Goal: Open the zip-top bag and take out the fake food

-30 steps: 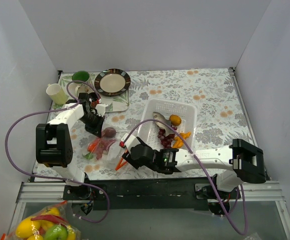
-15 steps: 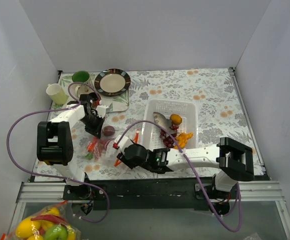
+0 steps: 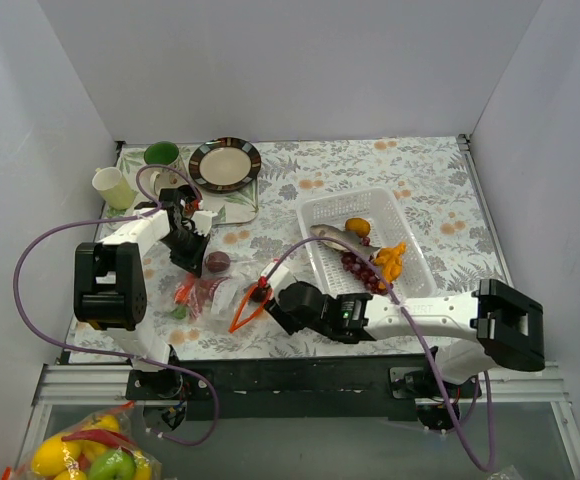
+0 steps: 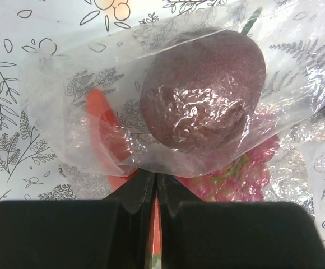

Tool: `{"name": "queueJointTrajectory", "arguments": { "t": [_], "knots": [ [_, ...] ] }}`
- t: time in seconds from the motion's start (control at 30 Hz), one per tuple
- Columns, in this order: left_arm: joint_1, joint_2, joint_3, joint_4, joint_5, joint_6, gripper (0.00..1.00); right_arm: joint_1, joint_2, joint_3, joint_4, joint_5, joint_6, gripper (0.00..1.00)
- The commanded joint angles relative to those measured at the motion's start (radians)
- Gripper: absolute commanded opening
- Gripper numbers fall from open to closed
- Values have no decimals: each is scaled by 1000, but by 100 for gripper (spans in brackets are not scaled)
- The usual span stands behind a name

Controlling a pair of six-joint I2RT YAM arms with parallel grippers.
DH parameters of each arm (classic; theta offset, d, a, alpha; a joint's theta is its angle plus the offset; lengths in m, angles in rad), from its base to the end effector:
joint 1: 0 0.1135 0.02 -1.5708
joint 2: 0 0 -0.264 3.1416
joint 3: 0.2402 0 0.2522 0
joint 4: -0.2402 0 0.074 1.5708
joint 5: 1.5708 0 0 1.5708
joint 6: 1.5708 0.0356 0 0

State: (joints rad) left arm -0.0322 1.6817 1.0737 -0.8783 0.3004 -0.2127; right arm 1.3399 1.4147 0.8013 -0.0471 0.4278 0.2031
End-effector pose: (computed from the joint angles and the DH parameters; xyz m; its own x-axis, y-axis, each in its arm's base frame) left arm 0.2932 -0.0200 0.1776 -0.9852 -0.1700 -0.0203 -0.1558 0.9392 -0.3060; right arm 0.0825 0.2865 0.2171 -0.3011 -0.4786 -0.8248 -0.7658 0.6368 -0.0900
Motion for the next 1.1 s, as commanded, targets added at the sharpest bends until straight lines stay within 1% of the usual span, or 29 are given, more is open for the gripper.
{"name": "queueJointTrajectory", "arguments": {
  "t": [0.0,0.07,0.2,0.27,0.3,0.33,0.43,0.5,0.6,0.67,0.8,1.07],
  "knots": [
    [2,3,-3,19,14,9,0,2,82,91,130,-121,-16,54],
    [2,1,-1,15,13,10,0,2,124,105,186,-191,-14,54],
    [2,-5,-1,10,20,12,0,-5,197,150,193,-207,1,55],
    [2,-8,-6,12,23,12,0,-31,219,150,208,-227,12,63],
    [2,-10,-6,12,26,13,1,-39,224,151,219,-230,22,70],
    [2,-11,-9,9,28,15,2,-57,234,151,227,-233,25,81],
    [2,-16,-20,12,29,19,3,-90,260,163,250,-239,21,88],
    [2,-16,-31,15,29,21,3,-107,277,173,257,-267,30,89],
    [2,-16,-43,18,29,22,3,-137,294,176,314,-322,47,90],
    [2,-19,-49,25,23,26,3,-146,326,206,305,-346,59,90],
    [3,-22,-55,24,28,26,3,-154,381,242,305,-337,70,90],
    [2,-27,-61,19,26,32,3,-153,483,292,303,-258,78,89]
  ]
}}
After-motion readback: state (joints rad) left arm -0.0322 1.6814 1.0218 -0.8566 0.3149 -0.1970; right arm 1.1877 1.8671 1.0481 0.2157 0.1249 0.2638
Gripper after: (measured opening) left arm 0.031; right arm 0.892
